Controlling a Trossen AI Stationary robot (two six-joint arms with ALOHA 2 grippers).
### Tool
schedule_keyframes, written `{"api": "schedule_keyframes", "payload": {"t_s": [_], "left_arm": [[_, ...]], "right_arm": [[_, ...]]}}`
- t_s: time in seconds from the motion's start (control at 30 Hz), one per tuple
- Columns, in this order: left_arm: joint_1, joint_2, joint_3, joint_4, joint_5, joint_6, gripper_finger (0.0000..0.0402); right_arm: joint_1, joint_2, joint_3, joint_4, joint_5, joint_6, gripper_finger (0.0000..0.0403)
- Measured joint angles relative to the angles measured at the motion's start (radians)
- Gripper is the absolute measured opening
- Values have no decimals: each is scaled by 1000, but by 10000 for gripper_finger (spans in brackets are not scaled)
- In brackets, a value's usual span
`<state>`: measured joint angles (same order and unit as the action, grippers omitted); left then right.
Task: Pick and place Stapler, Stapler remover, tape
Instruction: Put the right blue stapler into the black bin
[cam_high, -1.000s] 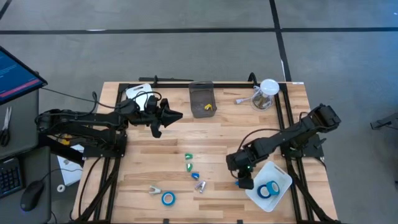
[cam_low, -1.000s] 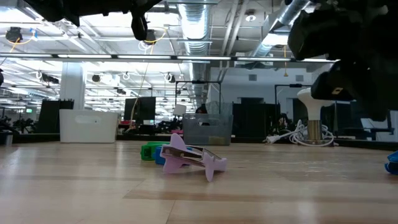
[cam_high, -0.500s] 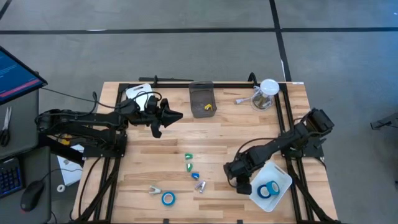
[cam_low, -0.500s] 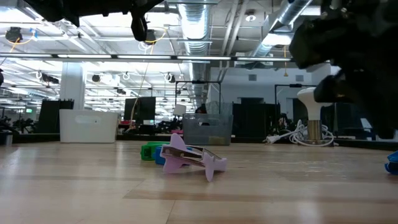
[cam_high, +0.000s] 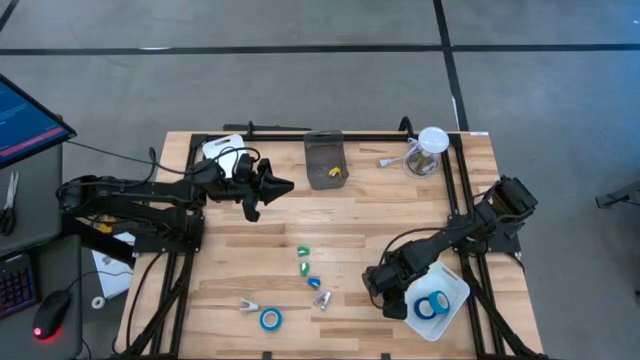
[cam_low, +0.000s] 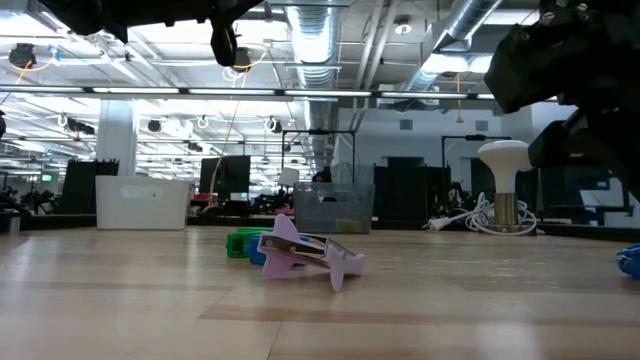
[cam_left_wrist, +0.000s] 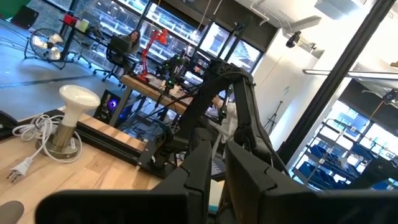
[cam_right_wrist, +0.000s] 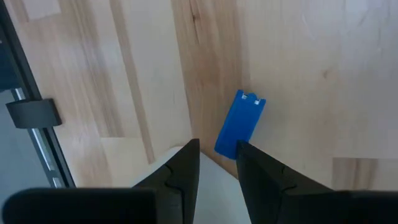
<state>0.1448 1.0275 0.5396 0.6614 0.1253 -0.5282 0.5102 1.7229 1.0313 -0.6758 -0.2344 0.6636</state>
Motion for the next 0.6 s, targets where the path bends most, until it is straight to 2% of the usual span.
{"api": "schedule_keyframes", "payload": {"t_s": [0.3, 0.6], "left_arm": [[0, 0, 0, 0, 0, 0, 39], [0, 0, 0, 0, 0, 0, 39]], "right_arm": [[-37, 0, 0, -26, 41, 0, 98], [-56, 0, 0, -29, -1, 44, 98]]}}
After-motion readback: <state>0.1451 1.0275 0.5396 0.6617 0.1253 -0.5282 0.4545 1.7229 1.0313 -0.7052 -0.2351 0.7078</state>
